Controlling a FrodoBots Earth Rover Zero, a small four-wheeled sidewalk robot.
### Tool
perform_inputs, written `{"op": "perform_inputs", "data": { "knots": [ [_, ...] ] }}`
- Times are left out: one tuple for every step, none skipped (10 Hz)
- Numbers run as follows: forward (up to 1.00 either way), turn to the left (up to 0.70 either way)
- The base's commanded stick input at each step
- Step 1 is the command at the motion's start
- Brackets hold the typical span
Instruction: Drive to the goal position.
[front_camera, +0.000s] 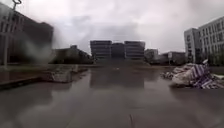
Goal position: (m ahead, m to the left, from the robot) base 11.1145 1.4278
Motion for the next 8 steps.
{"op": "perform_inputs", "data": {
  "knots": [
    [0.70, -0.15],
    [0.70, -0.28],
    [0.70, -0.14],
    [0.70, 0.00],
    [0.70, 0.00],
    [0.70, 0.00],
    [0.70, 0.00],
    [0.70, 0.00]
  ]
}}
